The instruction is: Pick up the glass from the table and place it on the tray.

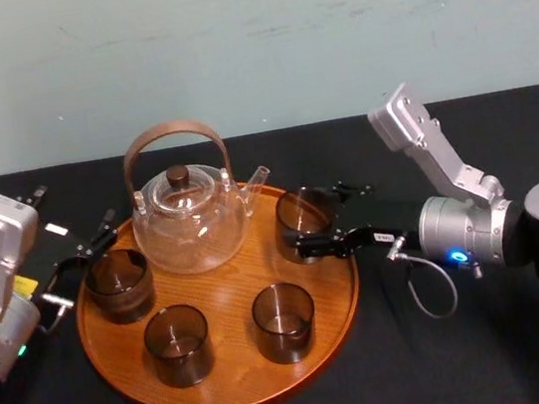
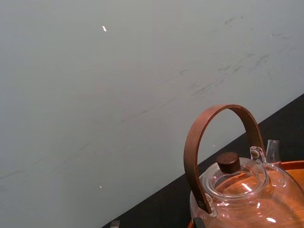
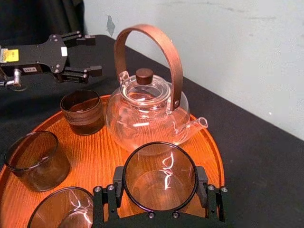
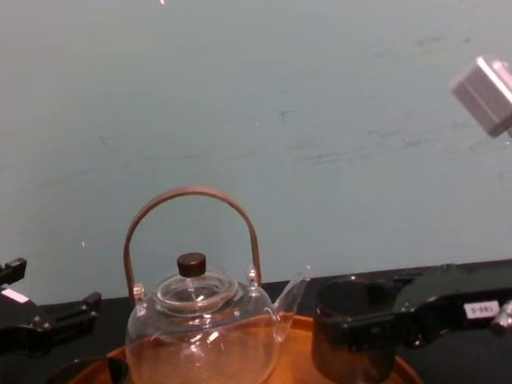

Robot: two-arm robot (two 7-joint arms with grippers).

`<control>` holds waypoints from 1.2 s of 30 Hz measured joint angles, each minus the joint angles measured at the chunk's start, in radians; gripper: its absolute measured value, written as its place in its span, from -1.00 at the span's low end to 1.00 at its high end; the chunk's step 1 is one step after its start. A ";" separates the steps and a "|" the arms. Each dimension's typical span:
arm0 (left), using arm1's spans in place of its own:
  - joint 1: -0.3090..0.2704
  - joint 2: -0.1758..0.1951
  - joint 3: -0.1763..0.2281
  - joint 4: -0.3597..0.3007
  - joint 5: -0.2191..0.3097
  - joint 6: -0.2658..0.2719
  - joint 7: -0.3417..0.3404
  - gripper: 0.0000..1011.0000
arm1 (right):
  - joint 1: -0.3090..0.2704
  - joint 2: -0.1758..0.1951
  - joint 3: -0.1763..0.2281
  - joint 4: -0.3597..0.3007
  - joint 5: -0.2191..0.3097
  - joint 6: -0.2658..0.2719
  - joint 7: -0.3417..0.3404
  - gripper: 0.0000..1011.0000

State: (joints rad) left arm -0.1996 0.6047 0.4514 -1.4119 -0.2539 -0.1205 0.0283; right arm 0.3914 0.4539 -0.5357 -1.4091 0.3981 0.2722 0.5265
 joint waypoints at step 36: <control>0.000 0.000 0.000 0.000 0.000 0.000 0.000 0.98 | 0.036 -0.050 -0.030 0.131 -0.026 -0.028 0.000 0.78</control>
State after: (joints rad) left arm -0.1996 0.6047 0.4514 -1.4120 -0.2539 -0.1205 0.0283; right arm 0.4275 0.4034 -0.5659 -1.2777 0.3720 0.2445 0.5262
